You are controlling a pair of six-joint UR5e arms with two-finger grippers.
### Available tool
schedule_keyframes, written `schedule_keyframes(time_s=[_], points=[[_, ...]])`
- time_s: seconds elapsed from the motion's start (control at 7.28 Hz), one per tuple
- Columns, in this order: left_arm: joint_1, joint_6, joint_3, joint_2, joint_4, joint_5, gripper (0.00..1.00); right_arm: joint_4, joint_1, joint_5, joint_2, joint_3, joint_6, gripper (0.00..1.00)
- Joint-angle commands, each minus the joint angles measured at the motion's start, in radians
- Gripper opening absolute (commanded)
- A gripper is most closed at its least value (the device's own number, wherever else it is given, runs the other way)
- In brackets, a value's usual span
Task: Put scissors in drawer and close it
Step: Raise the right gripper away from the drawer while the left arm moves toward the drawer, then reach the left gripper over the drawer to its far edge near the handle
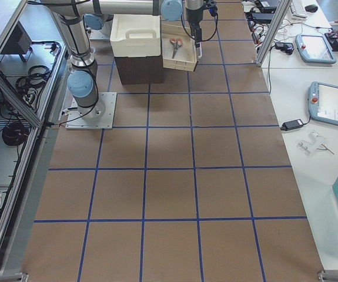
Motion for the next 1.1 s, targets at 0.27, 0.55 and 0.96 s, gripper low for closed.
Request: schedule_keyframes(time_s=[0.27,0.55,0.96], points=[[-0.077,-0.022,0.134,-0.229,0.129,0.001,1.0,0.028,0.008,0.001,-0.039,0.025,0.013,1.0],[-0.084,-0.023,0.203,-0.306,0.13,-0.001,1.0,0.027,0.002,0.014,-0.042,0.026,0.009,0.99],[-0.084,-0.023,0.225,-0.39,0.176,-0.004,1.0,0.025,0.0,0.014,-0.044,0.026,0.013,1.0]])
